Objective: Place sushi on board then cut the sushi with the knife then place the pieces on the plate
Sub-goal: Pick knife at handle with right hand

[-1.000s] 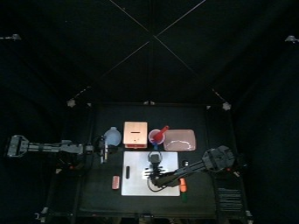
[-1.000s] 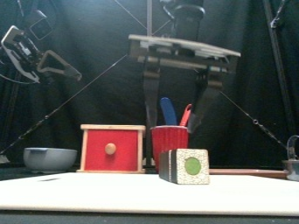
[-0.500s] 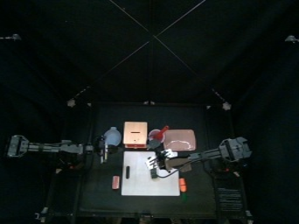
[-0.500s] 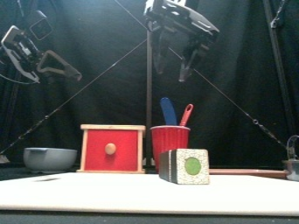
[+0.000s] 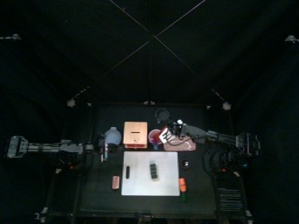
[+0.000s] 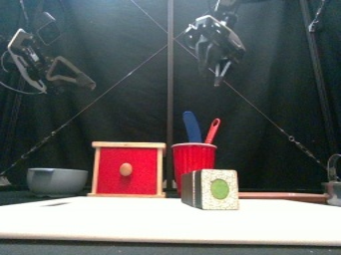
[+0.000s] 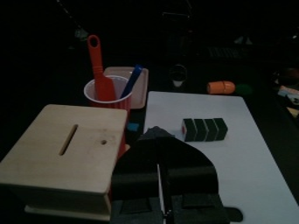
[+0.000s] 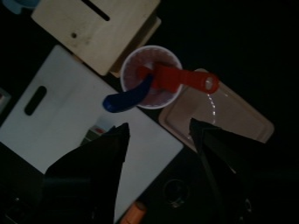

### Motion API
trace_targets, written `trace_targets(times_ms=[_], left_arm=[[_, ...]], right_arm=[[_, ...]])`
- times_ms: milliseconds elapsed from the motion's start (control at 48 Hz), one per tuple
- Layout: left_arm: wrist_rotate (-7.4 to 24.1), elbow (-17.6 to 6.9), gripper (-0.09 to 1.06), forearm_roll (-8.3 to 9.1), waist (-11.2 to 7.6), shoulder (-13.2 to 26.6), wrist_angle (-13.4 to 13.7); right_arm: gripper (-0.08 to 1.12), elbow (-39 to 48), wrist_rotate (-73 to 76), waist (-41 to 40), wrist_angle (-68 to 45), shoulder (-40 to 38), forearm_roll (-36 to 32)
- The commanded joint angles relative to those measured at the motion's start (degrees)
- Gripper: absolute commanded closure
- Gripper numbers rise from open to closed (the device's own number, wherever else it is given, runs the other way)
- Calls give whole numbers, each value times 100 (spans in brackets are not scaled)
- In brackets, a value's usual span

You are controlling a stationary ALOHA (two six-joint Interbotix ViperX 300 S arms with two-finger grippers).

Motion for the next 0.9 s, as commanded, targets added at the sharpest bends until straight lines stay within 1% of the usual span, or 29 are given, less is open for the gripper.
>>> trace_targets(times_ms=[21, 188, 271, 438, 542, 667, 896], left_arm=[[9, -229, 100, -18, 88, 0, -53], [-9, -246, 100, -18, 211, 0, -53], [-18, -246, 100, -44, 246, 0, -62], [-9, -255, 100, -211, 369, 0, -70], [18, -255, 100, -290, 448, 0, -70], [0, -229, 100, -308, 536, -9, -70], [0, -211, 100, -378, 536, 0, -70]], right_arm=[[15, -202, -738, -642, -18, -114, 563], [15, -237, -2074, -1512, 18, -9, 1336], [15, -211, -2848, -1890, 53, 105, 1854], [15, -316, -3973, -2452, 308, 598, 2936], [15, -527, -4377, -2681, 668, 1011, 3384], [15, -853, -4570, -2725, 1011, 1371, 3428], [15, -1503, -4685, -2698, 1336, 1916, 3480]])
